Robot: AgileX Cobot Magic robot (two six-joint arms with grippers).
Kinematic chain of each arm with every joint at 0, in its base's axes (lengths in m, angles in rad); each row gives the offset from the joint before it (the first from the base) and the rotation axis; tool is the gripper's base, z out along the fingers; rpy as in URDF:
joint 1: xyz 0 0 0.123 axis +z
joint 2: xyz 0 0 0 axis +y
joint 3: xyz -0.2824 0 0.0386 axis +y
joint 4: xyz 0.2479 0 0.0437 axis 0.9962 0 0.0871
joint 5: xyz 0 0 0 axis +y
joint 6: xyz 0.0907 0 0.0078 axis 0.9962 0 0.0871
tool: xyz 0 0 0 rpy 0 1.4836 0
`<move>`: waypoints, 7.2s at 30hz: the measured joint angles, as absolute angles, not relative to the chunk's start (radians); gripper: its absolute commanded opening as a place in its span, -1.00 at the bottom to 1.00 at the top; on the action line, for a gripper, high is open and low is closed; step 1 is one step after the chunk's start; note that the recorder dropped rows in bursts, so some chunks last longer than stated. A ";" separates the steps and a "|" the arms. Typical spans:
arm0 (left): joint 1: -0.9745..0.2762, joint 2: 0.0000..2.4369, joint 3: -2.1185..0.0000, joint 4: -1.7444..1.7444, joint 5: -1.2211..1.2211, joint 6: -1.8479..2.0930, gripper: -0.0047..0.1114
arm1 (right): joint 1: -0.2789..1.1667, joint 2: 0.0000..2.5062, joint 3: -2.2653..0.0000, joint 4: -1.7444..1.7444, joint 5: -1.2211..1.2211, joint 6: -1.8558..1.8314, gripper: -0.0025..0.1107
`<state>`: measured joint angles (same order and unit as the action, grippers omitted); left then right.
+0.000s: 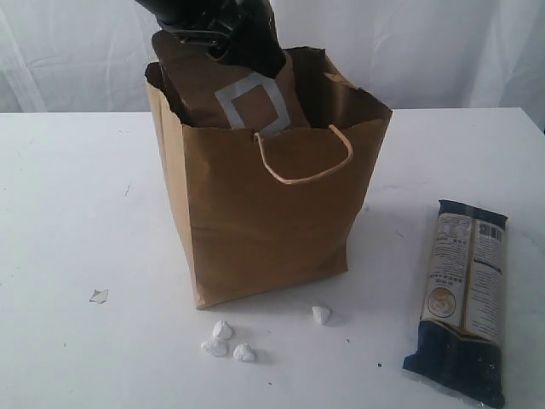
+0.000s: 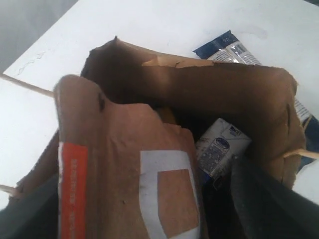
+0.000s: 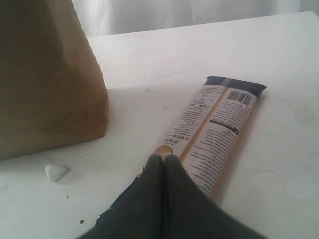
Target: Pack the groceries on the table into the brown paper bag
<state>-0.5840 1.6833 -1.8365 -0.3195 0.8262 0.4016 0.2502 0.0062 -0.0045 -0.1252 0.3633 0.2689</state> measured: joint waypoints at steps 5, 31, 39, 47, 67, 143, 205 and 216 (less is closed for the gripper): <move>-0.584 1.683 -1.837 -0.320 0.834 0.382 0.42 | 0.250 0.006 -0.004 -0.125 0.363 0.269 -0.96; -0.584 1.430 -1.837 -0.330 0.979 0.349 -0.50 | 0.250 0.006 -0.004 -0.125 0.363 0.269 -0.96; -0.584 1.298 -1.832 -0.326 0.992 0.346 -0.92 | 0.250 0.006 -0.004 -0.125 0.363 0.269 -0.96; -0.584 1.091 -1.584 -0.318 0.862 0.346 -0.92 | 0.250 0.006 -0.004 -0.125 0.363 0.269 -0.96; -0.584 0.612 -0.852 -0.575 0.493 0.316 -0.92 | 0.250 0.006 -0.004 -0.125 0.363 0.269 -0.96; -0.584 0.133 -0.004 -0.136 -0.046 -0.098 -0.92 | 0.250 0.006 -0.004 -0.125 0.363 0.282 -0.96; -0.139 0.074 -0.004 -0.134 -0.024 0.000 -0.92 | 0.250 0.005 -0.004 -0.239 -0.533 0.797 -0.96; -0.139 0.074 -0.004 -0.134 -0.024 0.000 -0.92 | 0.250 0.011 -0.193 -0.271 0.053 0.832 -0.96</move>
<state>-0.1394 0.0741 -0.0038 -0.1342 -0.0243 0.0000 0.2502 0.0115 -0.1934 -0.2712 0.0531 0.8316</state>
